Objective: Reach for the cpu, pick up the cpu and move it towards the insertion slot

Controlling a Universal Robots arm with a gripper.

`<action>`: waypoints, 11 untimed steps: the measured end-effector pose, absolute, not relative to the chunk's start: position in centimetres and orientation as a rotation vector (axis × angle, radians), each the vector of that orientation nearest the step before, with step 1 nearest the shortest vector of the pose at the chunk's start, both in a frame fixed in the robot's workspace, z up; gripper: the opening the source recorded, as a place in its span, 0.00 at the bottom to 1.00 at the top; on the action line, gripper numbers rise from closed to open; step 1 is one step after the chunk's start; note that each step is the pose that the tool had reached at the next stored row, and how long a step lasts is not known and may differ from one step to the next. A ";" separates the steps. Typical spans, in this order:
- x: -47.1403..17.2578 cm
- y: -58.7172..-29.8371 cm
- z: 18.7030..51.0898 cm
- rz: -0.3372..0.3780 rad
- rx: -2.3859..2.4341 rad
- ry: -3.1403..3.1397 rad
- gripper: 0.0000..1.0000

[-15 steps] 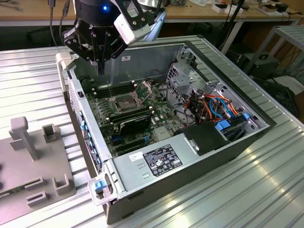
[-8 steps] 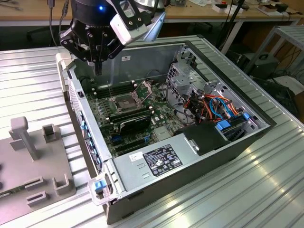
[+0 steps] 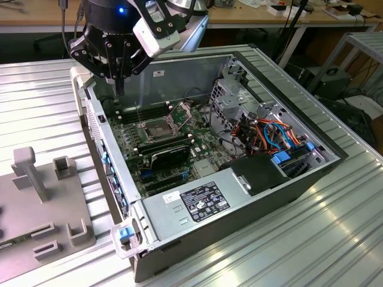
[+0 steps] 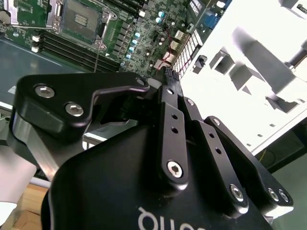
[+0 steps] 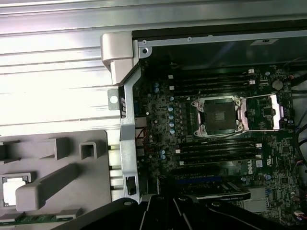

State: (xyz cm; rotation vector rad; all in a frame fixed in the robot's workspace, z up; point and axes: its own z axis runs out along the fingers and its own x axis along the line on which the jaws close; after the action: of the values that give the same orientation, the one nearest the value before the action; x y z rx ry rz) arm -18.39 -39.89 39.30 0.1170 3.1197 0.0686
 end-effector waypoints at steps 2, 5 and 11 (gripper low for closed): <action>-18.5 -39.9 39.3 0.069 0.117 3.120 0.11; -18.6 -39.9 39.3 0.069 0.117 3.121 0.11; -19.2 -39.9 39.3 0.068 0.117 3.121 0.11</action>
State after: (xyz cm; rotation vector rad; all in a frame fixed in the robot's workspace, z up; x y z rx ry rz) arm -19.20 -39.89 39.29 0.1171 3.1213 0.0685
